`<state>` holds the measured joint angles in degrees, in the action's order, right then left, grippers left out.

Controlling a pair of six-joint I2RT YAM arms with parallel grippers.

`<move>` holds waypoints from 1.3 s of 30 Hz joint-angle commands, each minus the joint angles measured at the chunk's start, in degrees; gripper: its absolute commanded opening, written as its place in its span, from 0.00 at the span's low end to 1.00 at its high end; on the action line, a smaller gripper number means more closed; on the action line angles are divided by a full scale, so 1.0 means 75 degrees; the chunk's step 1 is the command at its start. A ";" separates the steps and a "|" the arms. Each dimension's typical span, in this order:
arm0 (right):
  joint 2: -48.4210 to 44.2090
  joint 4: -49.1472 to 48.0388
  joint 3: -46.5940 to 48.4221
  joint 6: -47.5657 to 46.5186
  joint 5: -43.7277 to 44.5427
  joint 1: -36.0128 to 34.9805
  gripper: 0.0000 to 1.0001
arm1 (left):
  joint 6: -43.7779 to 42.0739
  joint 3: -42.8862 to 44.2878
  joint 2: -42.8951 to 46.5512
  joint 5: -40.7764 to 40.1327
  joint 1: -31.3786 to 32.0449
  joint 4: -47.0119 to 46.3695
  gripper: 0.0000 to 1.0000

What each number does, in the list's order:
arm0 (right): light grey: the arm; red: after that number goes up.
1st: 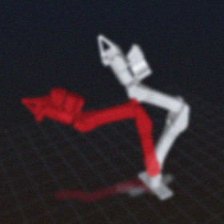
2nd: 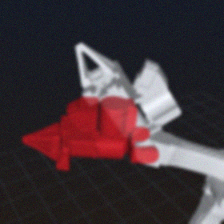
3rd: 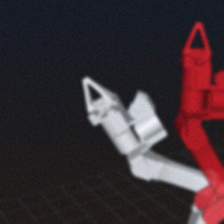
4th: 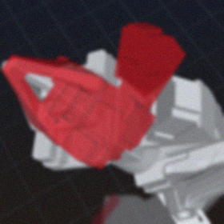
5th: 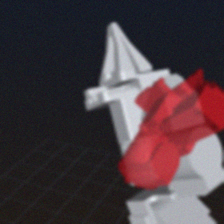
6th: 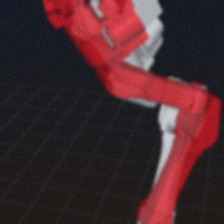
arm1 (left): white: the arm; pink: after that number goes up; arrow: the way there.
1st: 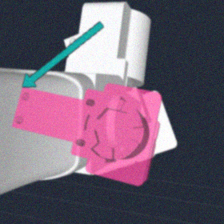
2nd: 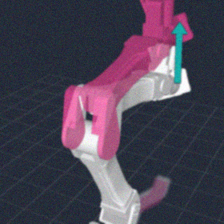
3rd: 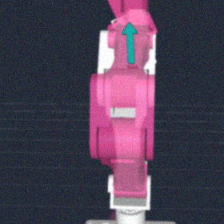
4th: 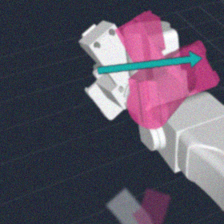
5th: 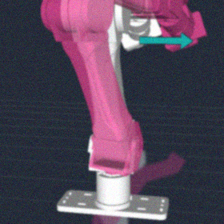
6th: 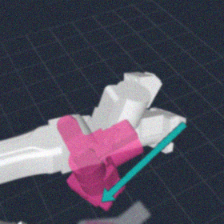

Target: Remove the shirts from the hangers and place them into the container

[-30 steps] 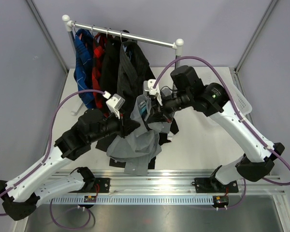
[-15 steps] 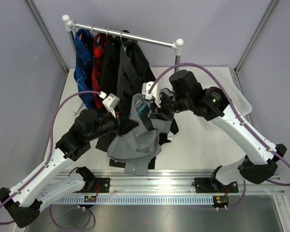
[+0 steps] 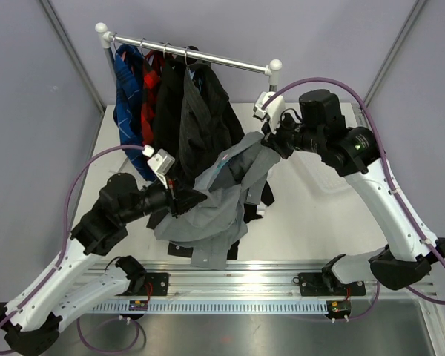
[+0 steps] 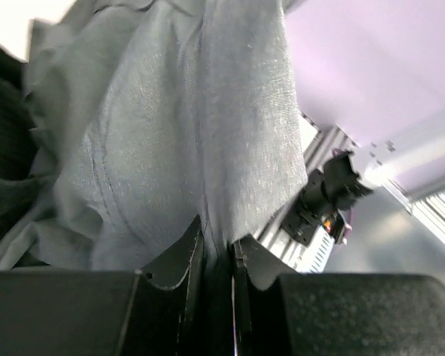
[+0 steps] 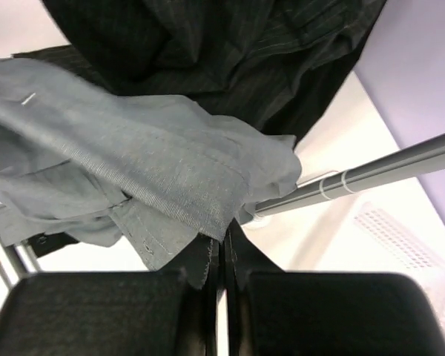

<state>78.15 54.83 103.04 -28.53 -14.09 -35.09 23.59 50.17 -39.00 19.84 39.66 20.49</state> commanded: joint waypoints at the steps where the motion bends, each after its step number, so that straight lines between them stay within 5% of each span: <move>1: -0.0330 -0.0806 0.0019 -0.0027 0.1419 0.0296 0.00 | -0.0462 0.0775 0.0349 0.0296 -0.0038 0.0372 0.00; 14: -0.0072 -0.2647 -0.0181 0.0511 0.3532 0.0553 0.00 | -0.1130 0.1666 0.0115 0.1340 -0.0050 0.1475 0.00; 17: -0.0166 -0.1575 -0.0017 0.0035 0.1488 0.0554 0.00 | -0.1084 0.1654 0.0080 0.1340 -0.0050 0.1416 0.00; 21: -0.0260 0.0480 0.0311 -0.0976 -0.3311 0.0554 0.00 | -0.0955 0.1666 -0.0119 0.0533 -0.0038 0.1476 0.00; 24: -0.0354 0.0681 0.0218 -0.0684 -0.4621 0.0496 0.00 | -0.0616 0.1374 -0.0120 0.0320 -0.0050 0.0741 0.00; 39: 0.0384 0.0401 0.0242 0.0147 -0.3890 -0.1180 0.08 | 0.0638 0.0730 -0.0647 0.0227 -0.0050 -0.1136 0.00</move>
<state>79.90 60.75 103.92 -30.50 -44.18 -42.76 25.30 56.95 -43.90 22.85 39.38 21.69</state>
